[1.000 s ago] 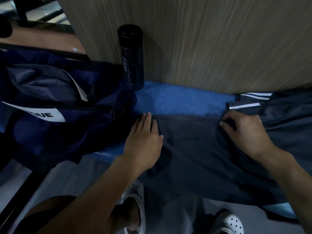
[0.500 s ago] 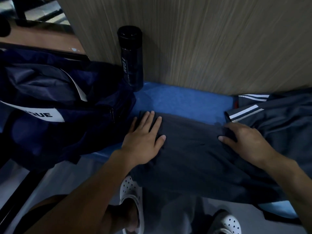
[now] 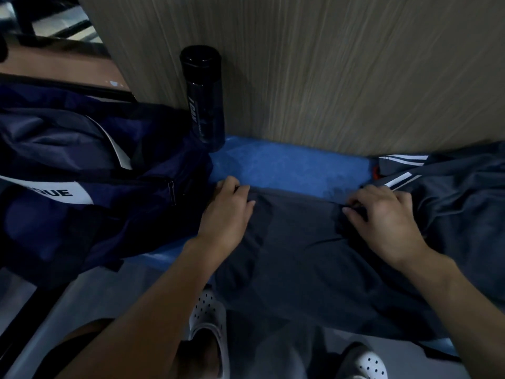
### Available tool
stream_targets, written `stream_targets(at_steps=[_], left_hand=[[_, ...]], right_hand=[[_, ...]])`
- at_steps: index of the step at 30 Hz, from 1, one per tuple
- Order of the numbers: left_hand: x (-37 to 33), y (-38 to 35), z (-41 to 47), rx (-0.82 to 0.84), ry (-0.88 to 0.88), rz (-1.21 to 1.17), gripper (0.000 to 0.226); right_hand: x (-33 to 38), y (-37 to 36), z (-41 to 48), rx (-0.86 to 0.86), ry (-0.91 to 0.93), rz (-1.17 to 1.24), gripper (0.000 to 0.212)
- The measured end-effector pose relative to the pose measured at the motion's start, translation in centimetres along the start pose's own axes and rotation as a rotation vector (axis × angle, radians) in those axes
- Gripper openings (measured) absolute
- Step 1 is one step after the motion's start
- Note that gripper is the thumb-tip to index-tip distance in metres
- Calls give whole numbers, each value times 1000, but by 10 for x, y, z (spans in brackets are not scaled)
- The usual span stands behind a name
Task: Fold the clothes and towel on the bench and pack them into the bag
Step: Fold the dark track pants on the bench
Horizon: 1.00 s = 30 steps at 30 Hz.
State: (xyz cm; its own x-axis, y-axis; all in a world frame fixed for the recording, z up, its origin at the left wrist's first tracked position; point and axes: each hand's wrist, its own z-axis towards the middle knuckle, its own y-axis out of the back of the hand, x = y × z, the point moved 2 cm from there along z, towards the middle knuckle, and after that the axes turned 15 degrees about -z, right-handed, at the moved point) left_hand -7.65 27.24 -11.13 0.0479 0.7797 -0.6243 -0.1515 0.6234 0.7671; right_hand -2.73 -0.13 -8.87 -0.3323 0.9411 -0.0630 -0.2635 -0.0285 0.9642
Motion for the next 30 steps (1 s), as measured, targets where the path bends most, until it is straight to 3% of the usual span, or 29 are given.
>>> stream_targets(at_steps=[7,12,16,18,20,22,26,30], left_hand=[[-5,5,10,-118,-29,-87,16],[-7,13,12,-222,-31,-144,7],[-3,2,10,-131,11,5,32],[-12,0,4,-112,-42,88,41],[-28,0,-6,-98,-176,133,40],[-38,-6,-19,-44,-231,153,35],[-21,-26,-41,182,1,294,56],[8,-19,-31,229,18,308,68]], right_hand=[[-5,-5,4,33,-35,-73,8],[0,2,11,-100,-110,-30,5],[7,0,7,-39,-45,-180,24],[14,9,3,-62,12,-176,21],[22,19,-3,-53,94,-113,17],[28,19,-17,51,191,-68,27],[34,1,-44,379,283,-81,76],[47,-7,-43,355,312,-150,77]])
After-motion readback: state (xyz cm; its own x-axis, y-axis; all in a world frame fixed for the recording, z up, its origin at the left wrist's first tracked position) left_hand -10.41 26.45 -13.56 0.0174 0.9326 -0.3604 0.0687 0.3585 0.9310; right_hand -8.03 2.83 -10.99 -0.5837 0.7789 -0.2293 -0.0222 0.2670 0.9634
